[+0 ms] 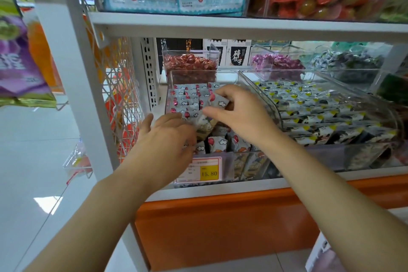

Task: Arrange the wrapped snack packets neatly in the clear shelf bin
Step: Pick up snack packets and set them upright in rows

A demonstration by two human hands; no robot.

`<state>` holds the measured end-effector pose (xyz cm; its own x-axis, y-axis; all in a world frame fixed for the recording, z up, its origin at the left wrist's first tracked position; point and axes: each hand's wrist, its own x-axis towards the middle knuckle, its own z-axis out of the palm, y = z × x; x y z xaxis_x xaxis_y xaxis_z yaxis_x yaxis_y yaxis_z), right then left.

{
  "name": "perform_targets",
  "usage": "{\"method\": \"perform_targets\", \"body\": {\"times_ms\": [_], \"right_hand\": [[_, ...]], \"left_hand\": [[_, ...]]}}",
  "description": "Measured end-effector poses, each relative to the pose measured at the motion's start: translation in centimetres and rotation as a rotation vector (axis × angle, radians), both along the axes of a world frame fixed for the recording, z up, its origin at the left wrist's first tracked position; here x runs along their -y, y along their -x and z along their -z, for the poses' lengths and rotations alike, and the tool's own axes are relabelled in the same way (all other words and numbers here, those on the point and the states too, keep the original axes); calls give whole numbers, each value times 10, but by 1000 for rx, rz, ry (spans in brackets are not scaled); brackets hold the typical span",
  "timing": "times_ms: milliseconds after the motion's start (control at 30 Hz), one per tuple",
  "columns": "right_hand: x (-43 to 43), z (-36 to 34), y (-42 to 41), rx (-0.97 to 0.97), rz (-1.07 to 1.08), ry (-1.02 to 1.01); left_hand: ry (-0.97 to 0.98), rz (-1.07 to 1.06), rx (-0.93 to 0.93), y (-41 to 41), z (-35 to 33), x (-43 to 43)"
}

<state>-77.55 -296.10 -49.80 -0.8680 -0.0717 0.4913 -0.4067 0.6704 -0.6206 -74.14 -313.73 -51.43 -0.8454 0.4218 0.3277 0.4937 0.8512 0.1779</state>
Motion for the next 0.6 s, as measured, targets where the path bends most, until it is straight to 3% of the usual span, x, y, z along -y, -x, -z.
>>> {"method": "perform_targets", "body": {"times_ms": [167,300,433,600], "right_hand": [[12,-1,7,-72,-69,-198],[18,10,4,-6,-134,-231],[18,10,5,19,-195,-537],[10,1,15,9,-133,-210]], "left_hand": [[-92,8,-104,2,-6,6],[-117,-8,-165,7,-7,10],[-138,-22,-179,9,-7,12],[-145,-17,-185,9,-8,13]]}}
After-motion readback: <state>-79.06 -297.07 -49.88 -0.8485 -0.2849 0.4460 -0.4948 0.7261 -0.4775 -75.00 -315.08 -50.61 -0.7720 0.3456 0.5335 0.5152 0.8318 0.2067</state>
